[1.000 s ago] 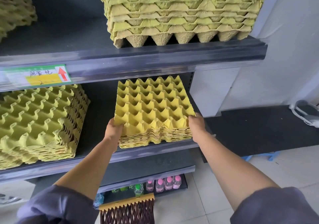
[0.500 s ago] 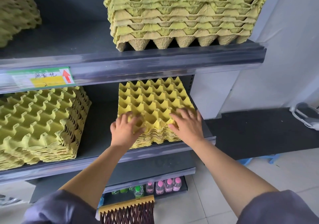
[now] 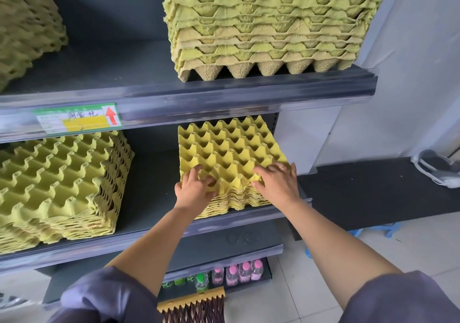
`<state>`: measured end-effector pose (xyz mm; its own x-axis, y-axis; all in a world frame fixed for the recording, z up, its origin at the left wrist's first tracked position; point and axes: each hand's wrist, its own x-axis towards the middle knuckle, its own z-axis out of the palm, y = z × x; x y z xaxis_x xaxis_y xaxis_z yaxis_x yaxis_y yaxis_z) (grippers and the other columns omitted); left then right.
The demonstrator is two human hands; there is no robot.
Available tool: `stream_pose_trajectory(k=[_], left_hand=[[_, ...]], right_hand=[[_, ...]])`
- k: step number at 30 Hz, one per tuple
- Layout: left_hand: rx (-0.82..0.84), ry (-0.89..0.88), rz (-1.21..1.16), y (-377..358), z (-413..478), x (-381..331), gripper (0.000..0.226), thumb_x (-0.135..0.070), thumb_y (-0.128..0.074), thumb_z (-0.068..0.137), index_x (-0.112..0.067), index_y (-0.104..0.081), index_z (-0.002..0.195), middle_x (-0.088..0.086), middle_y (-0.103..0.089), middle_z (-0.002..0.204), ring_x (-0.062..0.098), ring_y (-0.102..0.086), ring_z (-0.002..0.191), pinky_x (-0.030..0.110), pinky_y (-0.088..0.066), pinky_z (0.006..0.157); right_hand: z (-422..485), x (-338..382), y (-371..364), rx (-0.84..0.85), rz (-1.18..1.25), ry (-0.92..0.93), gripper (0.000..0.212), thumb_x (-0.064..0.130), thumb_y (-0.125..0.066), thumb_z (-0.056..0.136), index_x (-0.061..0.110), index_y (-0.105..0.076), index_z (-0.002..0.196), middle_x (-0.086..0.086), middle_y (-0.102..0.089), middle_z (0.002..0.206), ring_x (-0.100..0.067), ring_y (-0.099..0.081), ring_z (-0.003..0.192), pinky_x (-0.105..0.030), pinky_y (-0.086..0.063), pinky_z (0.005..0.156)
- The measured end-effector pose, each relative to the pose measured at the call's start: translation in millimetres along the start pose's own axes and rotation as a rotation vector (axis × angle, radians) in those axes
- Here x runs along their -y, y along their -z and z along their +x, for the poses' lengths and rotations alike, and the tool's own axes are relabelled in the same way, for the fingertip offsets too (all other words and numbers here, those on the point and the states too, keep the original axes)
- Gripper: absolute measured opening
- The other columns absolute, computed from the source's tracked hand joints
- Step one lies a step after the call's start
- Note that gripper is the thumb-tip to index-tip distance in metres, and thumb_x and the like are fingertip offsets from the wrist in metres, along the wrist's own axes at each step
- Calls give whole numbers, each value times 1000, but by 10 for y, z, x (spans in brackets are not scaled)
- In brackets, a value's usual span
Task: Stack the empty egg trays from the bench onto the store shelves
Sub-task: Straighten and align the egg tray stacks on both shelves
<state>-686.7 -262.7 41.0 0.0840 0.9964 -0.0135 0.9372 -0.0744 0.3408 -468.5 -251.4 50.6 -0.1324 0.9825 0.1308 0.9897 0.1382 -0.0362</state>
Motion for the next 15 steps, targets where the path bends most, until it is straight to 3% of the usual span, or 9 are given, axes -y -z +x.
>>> stream_pose_trajectory(k=[10, 12, 15], left_hand=[[60, -46, 161, 216, -84, -36, 37, -46, -48, 94, -36, -50, 129, -1, -17, 154, 26, -20, 140, 51, -16, 112], [1, -82, 167, 349, -117, -51, 34, -42, -46, 95, -35, -51, 128, -1, -25, 151, 25, -25, 137, 48, -19, 112], [-115, -171, 154, 592, -153, -111, 35, -38, -45, 97, -31, -51, 130, -3, -37, 144, 22, -35, 131, 41, -28, 107]], right_hand=[[-53, 105, 137, 60, -39, -26, 50, 47, -47, 94, 28, -37, 139, -5, -50, 139, -28, -35, 136, -60, -13, 113], [-69, 155, 236, -26, -31, -14, 49, 45, -45, 95, 28, -38, 140, -5, -51, 137, -28, -41, 131, -54, -22, 112], [-83, 271, 424, -188, -13, 49, 42, 41, -41, 97, 25, -44, 136, -4, -58, 128, -27, -50, 119, -41, -41, 98]])
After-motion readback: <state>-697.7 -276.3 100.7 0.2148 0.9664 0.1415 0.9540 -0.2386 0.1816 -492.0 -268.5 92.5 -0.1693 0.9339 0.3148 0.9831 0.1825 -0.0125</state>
